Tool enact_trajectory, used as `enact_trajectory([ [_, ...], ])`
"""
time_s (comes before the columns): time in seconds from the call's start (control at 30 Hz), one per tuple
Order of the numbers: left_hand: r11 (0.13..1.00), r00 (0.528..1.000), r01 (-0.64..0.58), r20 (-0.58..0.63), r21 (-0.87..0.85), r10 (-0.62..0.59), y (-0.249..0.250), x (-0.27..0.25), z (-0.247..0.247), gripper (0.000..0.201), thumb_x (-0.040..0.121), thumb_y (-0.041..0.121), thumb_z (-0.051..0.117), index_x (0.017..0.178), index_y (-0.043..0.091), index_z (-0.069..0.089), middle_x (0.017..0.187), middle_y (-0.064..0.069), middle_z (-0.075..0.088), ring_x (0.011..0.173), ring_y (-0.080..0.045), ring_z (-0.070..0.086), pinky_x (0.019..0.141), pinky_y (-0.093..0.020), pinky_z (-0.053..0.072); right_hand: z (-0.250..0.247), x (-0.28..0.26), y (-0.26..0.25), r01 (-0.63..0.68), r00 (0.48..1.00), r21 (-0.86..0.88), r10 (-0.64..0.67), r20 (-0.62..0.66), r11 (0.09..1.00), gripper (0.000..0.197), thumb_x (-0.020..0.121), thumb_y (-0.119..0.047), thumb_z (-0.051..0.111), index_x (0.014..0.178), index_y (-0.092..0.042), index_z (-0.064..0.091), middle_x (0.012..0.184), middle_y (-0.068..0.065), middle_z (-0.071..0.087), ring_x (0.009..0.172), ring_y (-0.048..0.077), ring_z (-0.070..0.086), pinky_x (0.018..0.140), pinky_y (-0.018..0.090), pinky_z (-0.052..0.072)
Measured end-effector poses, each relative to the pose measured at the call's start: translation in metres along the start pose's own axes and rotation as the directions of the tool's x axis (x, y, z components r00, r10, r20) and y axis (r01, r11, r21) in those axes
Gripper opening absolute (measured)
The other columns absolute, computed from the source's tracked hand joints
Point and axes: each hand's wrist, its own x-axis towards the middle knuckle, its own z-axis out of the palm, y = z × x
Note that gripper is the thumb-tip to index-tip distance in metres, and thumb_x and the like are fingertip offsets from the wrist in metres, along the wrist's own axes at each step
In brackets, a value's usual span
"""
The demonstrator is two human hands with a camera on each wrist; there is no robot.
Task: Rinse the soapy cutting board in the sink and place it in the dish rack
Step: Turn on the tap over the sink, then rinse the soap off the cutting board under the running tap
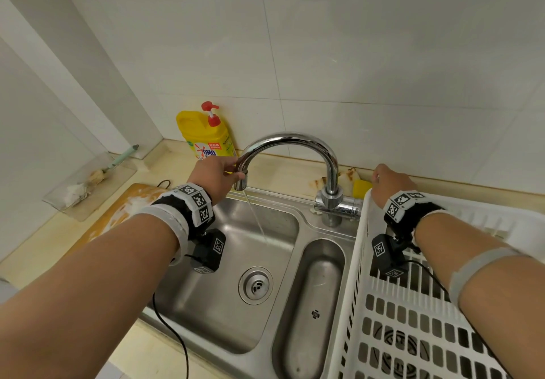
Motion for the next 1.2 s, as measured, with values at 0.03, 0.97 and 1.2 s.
enact_trajectory([
  [0.03,1.0,1.0,-0.001,-0.001,0.0,0.001,0.0,0.0,0.0,0.025,0.093,0.022,0.067,0.116,0.028,0.074,0.091,0.007,0.07,0.089,-0.011,0.058,0.083,-0.023,0.037,0.0,0.0,0.0,0.004,1.0,-0.005,-0.004,-0.005,1.0,0.014,0.092,-0.012,0.044,0.105,-0.018,0.048,0.078,0.006,0.059,0.067,0.024,0.055,0.068,0.035,0.048],
  [0.97,0.999,0.994,0.039,0.102,-0.003,-0.039,-0.049,-0.03,-0.003,0.046,0.094,0.026,0.063,0.139,0.026,0.056,0.127,-0.004,0.062,0.102,-0.022,0.064,0.091,-0.029,0.043,-0.03,-0.062,-0.068,0.22,0.934,-0.052,-0.226,-0.278,0.974,0.013,0.094,-0.022,0.048,0.103,-0.015,0.055,0.098,0.007,0.061,0.088,0.028,0.059,0.076,0.04,0.049],
  [1.2,0.986,0.983,0.065,0.158,0.156,-0.09,-0.133,-0.087,-0.034,0.031,0.093,0.027,0.061,0.124,0.025,0.067,0.123,-0.012,0.059,0.11,-0.03,0.06,0.096,-0.039,0.046,0.008,-0.151,-0.17,0.642,0.726,0.064,-0.633,0.269,0.764,0.017,0.091,-0.025,0.051,0.09,-0.025,0.068,0.078,-0.007,0.067,0.075,0.019,0.064,0.077,0.036,0.054],
])
